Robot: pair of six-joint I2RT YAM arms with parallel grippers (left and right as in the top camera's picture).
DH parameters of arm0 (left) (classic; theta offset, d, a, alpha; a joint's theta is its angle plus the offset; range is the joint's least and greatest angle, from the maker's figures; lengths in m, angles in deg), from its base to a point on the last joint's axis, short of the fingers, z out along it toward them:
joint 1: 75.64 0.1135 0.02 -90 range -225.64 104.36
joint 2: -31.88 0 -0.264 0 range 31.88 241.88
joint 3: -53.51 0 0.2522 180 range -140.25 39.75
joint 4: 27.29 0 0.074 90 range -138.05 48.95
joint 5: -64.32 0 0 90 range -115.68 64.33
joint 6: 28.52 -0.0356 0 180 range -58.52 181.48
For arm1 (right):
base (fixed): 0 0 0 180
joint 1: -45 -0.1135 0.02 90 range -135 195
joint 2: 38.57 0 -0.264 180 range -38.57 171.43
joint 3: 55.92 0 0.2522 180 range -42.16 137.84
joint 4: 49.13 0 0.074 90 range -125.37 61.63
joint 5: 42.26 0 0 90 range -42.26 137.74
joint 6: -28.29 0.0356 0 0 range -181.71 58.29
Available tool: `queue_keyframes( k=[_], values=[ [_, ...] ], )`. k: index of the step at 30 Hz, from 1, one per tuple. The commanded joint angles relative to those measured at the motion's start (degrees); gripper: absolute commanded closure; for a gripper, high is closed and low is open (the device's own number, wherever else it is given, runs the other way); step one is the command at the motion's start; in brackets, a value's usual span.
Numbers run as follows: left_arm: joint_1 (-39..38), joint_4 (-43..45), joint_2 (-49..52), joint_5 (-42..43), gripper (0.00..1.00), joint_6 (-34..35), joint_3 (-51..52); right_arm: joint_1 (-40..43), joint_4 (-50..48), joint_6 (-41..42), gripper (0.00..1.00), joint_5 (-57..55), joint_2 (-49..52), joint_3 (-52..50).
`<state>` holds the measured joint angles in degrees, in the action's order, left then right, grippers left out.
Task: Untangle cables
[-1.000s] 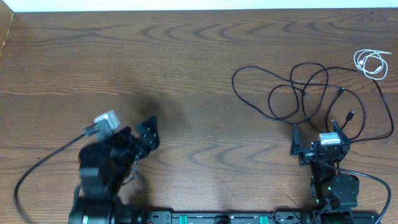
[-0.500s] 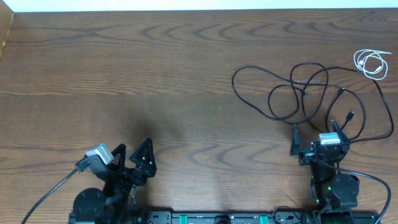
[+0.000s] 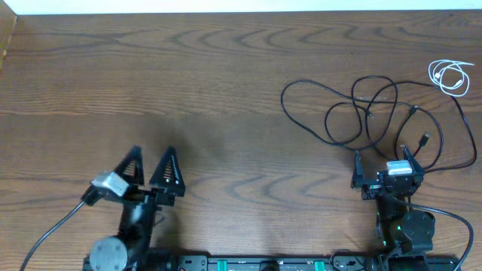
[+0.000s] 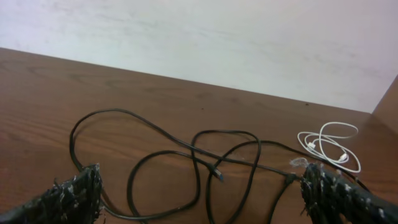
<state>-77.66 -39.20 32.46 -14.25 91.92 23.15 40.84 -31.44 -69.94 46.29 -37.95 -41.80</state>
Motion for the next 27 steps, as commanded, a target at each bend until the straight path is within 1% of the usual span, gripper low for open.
queue_keyframes(
  k=[1, 5, 9, 13, 16, 19, 25, 27],
  values=[
    [0.17, 11.41, -0.48, -0.74, 0.02, -2.38, 3.89, -0.55, 0.22, -0.83, 0.01, 0.11, -0.35, -0.07],
    [0.17, 25.31, -0.48, -0.74, 0.02, -3.34, 8.57, -0.55, 0.22, -0.83, 0.01, 0.11, -0.35, -0.07],
    [0.17, 38.14, -0.48, -0.76, 0.02, -6.43, 13.2, -0.55, 0.22, -0.83, 0.01, 0.11, -0.35, -0.07],
    [0.17, 45.44, -0.48, -0.76, 0.02, -7.54, 16.22, -0.55, 0.22, -0.83, 0.01, 0.11, -0.35, -0.07],
    [0.17, 43.32, -0.48, -0.76, 0.02, -8.24, 16.37, -0.55, 0.22, -0.83, 0.01, 0.11, -0.35, -0.07],
    [0.17, 38.27, -0.48, -0.76, 0.02, -11.21, 16.37, -0.55, 0.22, -0.83, 0.01, 0.11, -0.35, -0.07],
    [0.17, 22.08, -0.48, -0.83, 0.02, -19.71, 16.37, -0.55, 0.22, -0.83, 0.01, 0.11, -0.35, -0.07],
    [0.17, 17.9, -0.48, -1.05, 0.02, -21.88, 16.37, -0.55, 0.22, -0.83, 0.01, 0.11, -0.35, -0.07]
  ],
)
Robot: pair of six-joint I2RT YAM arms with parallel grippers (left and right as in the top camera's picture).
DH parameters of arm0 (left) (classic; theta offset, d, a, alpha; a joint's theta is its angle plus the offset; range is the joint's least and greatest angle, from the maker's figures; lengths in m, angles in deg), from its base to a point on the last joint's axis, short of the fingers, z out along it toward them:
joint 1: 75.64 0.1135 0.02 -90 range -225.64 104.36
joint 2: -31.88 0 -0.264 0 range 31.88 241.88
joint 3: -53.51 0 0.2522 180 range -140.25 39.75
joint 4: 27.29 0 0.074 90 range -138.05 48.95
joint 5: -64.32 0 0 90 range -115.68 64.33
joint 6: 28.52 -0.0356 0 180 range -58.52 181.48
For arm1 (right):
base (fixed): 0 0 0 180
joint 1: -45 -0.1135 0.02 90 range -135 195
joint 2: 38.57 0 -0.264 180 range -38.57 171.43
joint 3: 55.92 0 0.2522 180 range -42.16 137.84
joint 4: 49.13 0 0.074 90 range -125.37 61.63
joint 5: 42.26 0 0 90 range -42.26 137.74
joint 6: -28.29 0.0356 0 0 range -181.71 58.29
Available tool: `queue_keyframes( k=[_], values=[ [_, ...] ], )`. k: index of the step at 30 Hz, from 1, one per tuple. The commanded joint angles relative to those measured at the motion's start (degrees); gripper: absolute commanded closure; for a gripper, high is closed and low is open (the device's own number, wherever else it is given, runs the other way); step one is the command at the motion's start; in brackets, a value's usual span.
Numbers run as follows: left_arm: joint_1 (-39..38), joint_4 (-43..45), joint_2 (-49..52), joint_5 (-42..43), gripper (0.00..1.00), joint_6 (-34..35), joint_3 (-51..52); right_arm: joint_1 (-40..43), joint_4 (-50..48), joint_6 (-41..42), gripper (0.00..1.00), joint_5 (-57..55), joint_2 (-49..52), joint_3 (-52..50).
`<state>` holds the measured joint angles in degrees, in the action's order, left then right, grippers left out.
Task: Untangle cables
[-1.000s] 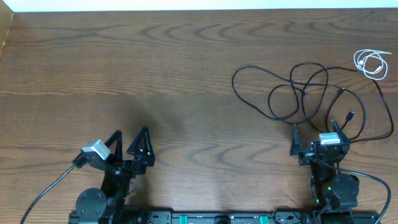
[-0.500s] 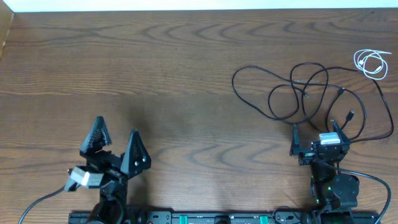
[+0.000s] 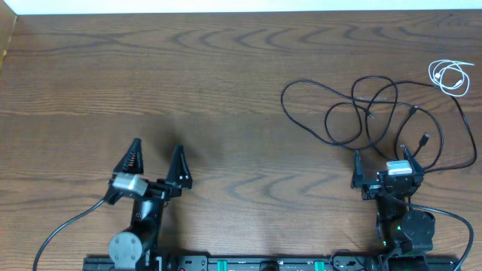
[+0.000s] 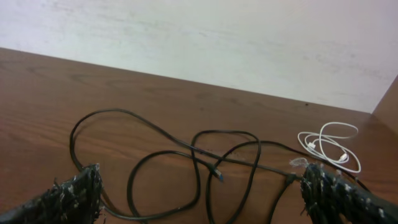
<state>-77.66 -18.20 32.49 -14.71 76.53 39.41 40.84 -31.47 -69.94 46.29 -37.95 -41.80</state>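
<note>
Black cables (image 3: 361, 105) lie tangled in loops on the right half of the wooden table, also seen ahead in the right wrist view as crossing black cables (image 4: 205, 162) with a loose plug end (image 4: 217, 175). My right gripper (image 3: 384, 159) stands open at the near edge of the tangle, its fingers (image 4: 78, 193) wide apart with nothing between them. My left gripper (image 3: 158, 154) is open at the lower left, far from the cables.
A small coiled white cable (image 3: 450, 75) lies at the far right, seen also as the white cable (image 4: 329, 146) in the right wrist view. The wooden table (image 3: 188, 75) runs to a pale wall at the back.
My left arm has shifted a little to the right and turned, its open fingers now pointing more straight up the table. The right gripper and the cables have not moved.
</note>
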Motion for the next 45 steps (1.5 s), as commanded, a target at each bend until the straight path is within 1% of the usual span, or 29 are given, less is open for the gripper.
queue_keyframes(
  k=[1, 6, 11, 15, 45],
  values=[
    [0.17, -4.61, -0.5, -1.11, 0.02, -7.08, 0.11, -0.55, 0.24, -0.83, 0.01, 0.11, -0.35, -0.07],
    [0.17, -10.67, -0.5, -1.62, 0.02, -11.52, 0.11, -0.55, 0.24, -0.83, 0.01, 0.11, -0.35, -0.07],
    [0.17, -17.53, -0.5, -1.57, 0.03, -11.63, 0.11, -0.55, 0.24, -0.83, 0.01, 0.11, -0.35, -0.07],
    [0.17, -26.49, -0.5, -1.6, 0.02, -11.63, 0.11, -0.55, 0.24, -0.83, 0.01, 0.11, -0.35, -0.07],
    [-0.04, -25.88, -0.37, -1.57, 0.02, -11.63, 0.11, -0.55, 0.24, -0.83, 0.01, 0.11, -0.35, -0.07]
  ],
)
